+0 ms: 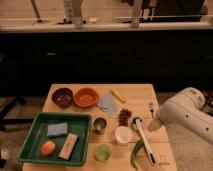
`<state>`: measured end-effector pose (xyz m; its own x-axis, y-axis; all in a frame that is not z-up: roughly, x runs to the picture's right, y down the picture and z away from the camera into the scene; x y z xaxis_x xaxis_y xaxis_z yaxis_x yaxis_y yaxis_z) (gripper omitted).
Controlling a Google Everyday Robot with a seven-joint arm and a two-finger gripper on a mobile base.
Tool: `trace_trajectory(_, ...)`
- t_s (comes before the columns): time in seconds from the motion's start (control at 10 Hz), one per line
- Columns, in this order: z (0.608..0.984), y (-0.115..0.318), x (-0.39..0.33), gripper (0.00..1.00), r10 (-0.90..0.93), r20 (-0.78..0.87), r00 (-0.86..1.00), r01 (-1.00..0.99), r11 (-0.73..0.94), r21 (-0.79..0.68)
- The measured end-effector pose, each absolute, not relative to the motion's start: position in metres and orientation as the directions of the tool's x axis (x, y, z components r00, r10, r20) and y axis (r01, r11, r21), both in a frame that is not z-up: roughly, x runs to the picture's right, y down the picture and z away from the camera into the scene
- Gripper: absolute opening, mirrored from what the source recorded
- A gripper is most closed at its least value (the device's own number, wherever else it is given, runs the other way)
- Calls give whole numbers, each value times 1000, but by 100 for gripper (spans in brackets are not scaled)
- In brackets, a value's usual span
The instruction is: Place brush in red bowl
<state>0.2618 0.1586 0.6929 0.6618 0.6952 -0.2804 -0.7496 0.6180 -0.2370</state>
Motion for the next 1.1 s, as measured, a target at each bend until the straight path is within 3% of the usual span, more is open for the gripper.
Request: trace_trajectory(1.1, 706, 235, 245, 80, 647, -309, 697, -716, 621, -318)
